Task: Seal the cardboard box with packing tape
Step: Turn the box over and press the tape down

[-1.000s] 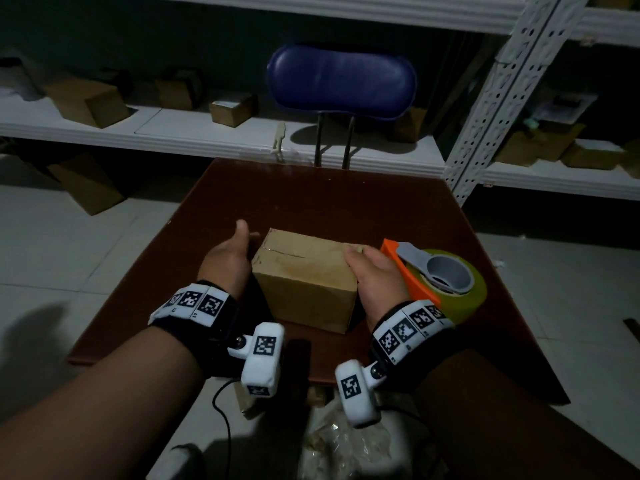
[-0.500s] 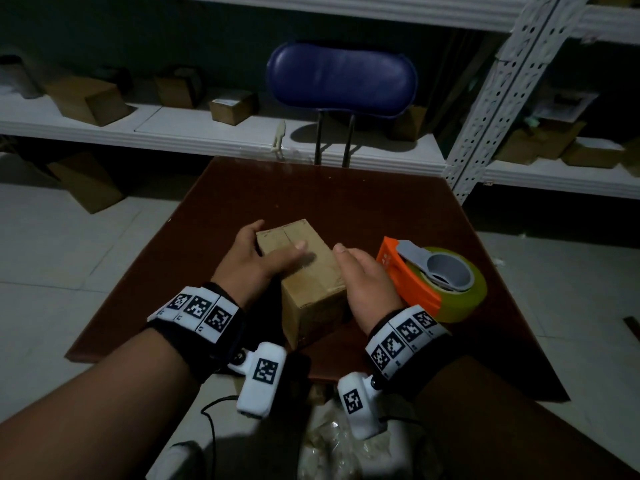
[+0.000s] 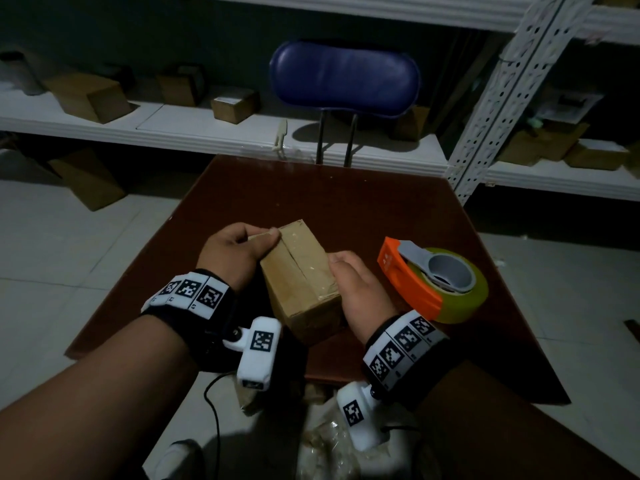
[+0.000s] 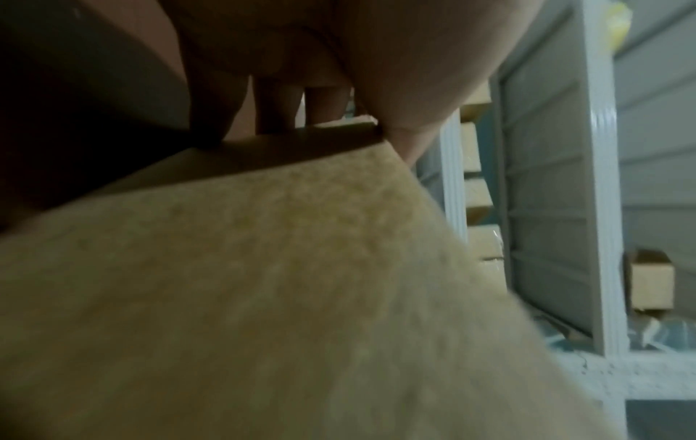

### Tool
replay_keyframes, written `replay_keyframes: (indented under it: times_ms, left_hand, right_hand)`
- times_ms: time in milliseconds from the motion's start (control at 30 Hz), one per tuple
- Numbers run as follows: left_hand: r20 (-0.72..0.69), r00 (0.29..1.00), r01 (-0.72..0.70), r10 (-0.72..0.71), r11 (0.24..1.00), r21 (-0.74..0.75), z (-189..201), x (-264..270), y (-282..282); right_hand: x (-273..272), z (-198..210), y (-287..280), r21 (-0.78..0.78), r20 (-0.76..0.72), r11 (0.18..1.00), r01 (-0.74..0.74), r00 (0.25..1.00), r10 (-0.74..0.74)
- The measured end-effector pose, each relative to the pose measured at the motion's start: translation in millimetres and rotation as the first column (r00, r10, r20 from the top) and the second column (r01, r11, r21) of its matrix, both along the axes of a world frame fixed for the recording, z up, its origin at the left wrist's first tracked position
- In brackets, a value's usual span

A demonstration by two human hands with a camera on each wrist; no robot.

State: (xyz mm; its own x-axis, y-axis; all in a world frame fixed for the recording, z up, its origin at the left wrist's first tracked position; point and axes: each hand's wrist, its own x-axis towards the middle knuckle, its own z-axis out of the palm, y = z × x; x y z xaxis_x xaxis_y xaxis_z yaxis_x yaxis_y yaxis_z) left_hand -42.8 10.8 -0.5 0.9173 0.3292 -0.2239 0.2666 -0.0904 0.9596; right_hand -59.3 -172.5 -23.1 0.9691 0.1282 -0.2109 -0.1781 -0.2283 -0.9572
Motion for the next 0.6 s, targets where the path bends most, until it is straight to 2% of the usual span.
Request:
replay_keyframes:
  times_ms: [133,233,300,433,600]
  left_hand:
    - [-0.002,1.000,0.010,-0.010,0.999,-0.045,7.3,-2.8,0.3]
    - [-0.106,0.989,0.080,-0.107,0.969,-0.235,14.3,-6.8,-7.1]
    - [-0.116,0.973,0.157,-0.198,0.942,-0.296,11.6,-7.8,-10.1]
    - [-0.102,0.963,0.218,-0.249,0.943,-0.250,5.8,-7.8,-12.4]
    - [-0.071,0.945,0.306,-0.320,0.939,-0.159,5.2,-7.3,-12.5]
  right_hand:
    - [1.8,3.1,-4.8,-0.021,-0.023,0.999,0.025,0.999,-0.025]
    - [7.6,7.6,-9.6,0.062,-0.095,0.998,0.023,0.995,-0.017]
    - [10.9,8.8,-12.2,0.116,-0.121,0.993,-0.009,0.992,0.023]
    - [16.2,0.3,-17.4,0.081,-0.085,0.992,-0.095,0.991,0.102]
    - [22.3,-3.7,-17.9,0.189,-0.058,0.973,-0.134,0.987,0.148]
